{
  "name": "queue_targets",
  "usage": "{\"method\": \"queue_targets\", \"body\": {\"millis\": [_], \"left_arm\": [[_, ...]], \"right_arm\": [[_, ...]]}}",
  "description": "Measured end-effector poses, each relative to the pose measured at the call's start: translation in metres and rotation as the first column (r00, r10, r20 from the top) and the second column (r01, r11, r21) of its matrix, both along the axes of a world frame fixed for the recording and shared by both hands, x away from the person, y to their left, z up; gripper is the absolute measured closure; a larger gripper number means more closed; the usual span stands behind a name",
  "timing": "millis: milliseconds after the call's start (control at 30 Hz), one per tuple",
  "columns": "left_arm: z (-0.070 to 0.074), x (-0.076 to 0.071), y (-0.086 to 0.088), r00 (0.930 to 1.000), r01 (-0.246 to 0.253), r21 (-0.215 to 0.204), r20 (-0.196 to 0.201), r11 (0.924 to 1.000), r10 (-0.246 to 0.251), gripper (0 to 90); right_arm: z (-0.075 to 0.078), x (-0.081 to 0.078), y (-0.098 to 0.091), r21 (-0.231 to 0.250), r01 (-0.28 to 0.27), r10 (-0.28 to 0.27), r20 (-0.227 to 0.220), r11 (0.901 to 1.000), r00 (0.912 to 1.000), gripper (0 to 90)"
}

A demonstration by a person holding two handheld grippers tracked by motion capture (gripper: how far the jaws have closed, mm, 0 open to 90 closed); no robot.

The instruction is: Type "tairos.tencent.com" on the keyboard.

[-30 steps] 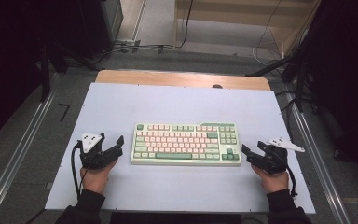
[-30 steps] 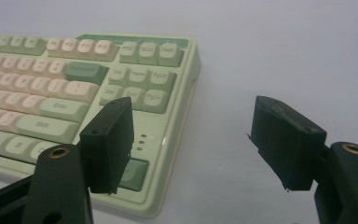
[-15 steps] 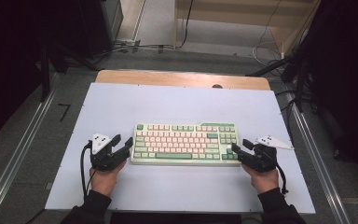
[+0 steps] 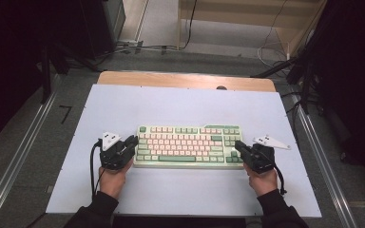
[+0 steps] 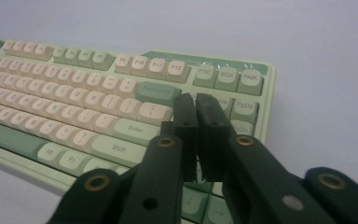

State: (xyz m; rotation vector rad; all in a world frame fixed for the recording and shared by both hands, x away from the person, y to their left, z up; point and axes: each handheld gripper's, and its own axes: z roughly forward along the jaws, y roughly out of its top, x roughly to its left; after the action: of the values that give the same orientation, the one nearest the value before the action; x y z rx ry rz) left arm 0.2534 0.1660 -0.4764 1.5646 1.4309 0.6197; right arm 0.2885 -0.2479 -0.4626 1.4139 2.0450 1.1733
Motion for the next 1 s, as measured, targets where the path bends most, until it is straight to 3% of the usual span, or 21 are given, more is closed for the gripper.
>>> {"method": "queue_targets", "body": {"millis": [100,200,600,1000], "left_arm": [[0.001,0.002,-0.004,1.0000,0.007,0.007,0.005,1.0000,-0.007,90.0],[0.003,0.006,-0.010,0.9993,0.034,0.008,0.014,0.9994,-0.034,90.0],[0.001,0.018,-0.020,0.9968,0.079,-0.011,-0.013,0.9968,-0.079,90.0],[-0.003,0.024,-0.040,0.9903,0.137,0.021,-0.022,0.9903,-0.137,90.0]], "right_arm": [[0.000,0.000,0.003,0.008,-0.018,0.018,0.008,0.9998,0.9998,87.8],[0.000,0.001,0.005,0.016,-0.032,0.031,0.016,0.9994,0.9994,87.8],[-0.002,0.003,0.008,0.032,-0.061,0.061,0.013,0.9976,0.9981,87.8],[-0.005,0.005,0.011,0.021,-0.070,0.070,0.016,0.9973,0.9974,87.8]]}}
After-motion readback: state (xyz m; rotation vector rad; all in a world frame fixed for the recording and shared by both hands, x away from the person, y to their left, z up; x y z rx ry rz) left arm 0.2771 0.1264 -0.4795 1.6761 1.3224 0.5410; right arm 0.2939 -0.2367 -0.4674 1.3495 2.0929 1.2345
